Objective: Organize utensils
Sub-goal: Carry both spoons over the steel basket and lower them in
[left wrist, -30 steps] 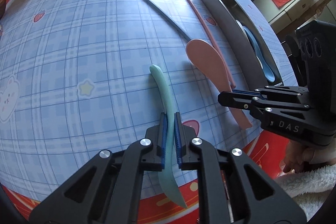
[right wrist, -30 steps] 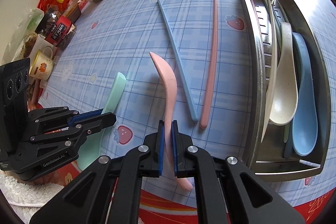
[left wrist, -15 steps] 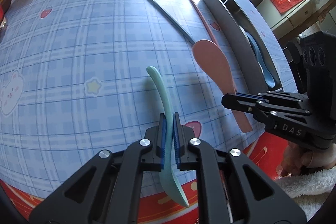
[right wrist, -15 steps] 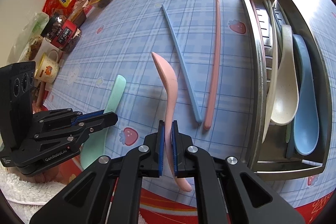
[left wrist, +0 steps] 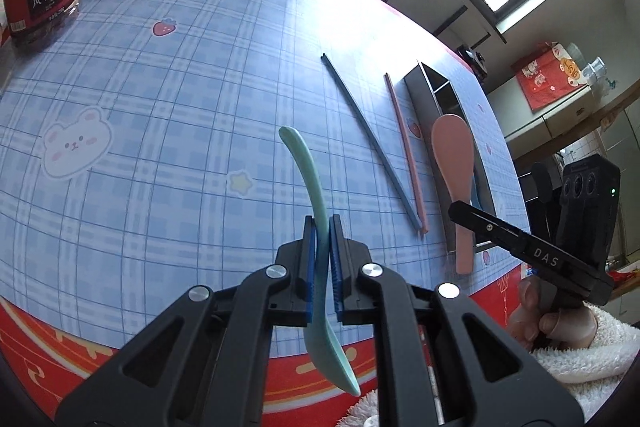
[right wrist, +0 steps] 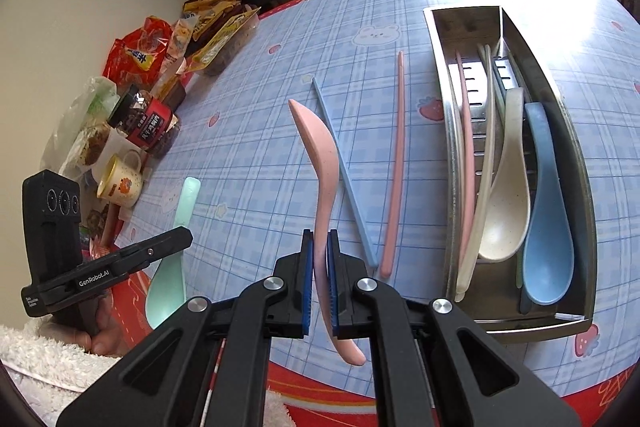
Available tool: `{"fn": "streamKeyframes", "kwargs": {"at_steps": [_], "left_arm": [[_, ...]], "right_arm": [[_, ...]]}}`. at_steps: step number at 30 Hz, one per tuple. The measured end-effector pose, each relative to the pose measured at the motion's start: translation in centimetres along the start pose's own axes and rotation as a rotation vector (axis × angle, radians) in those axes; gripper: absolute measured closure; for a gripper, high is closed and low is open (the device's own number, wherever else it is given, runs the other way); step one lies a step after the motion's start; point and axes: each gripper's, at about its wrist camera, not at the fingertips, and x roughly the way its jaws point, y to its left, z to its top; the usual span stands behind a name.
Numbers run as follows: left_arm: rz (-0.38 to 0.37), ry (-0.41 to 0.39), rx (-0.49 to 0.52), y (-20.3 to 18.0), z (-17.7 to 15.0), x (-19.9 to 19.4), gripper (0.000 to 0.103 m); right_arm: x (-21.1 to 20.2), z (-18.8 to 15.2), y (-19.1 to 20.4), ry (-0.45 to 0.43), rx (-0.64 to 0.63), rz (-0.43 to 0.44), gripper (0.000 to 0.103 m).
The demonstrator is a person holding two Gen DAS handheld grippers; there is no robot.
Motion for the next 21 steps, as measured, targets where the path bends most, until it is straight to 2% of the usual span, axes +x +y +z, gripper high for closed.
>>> {"fn": "streamKeyframes", "kwargs": {"at_steps": [5,11,16,21], "left_arm": [[-0.008,0.008,0.024,-1.0,2.0,-0.2,0.092],[-0.042,0.041,0.098,-5.2,5.3,1.7,0.092],[-0.077,0.078,0.187,-10.3,8.0,4.9,0.092],[-0.077,0.121,0.264,-15.1,10.1,8.9,0.092]], "right_arm": [[-1.8,0.9,-2.1,-0.062,0.057,-0.030,0.096],[-4.5,2.1,-6.6,-0.131,0.162,-0.106,0.096],[-5.0,2.5,-9.1,-0.118,0.206,-0.158,0.096],[-4.6,2.4,-10.1,-0.098,0.239,-0.163,0.096]]}}
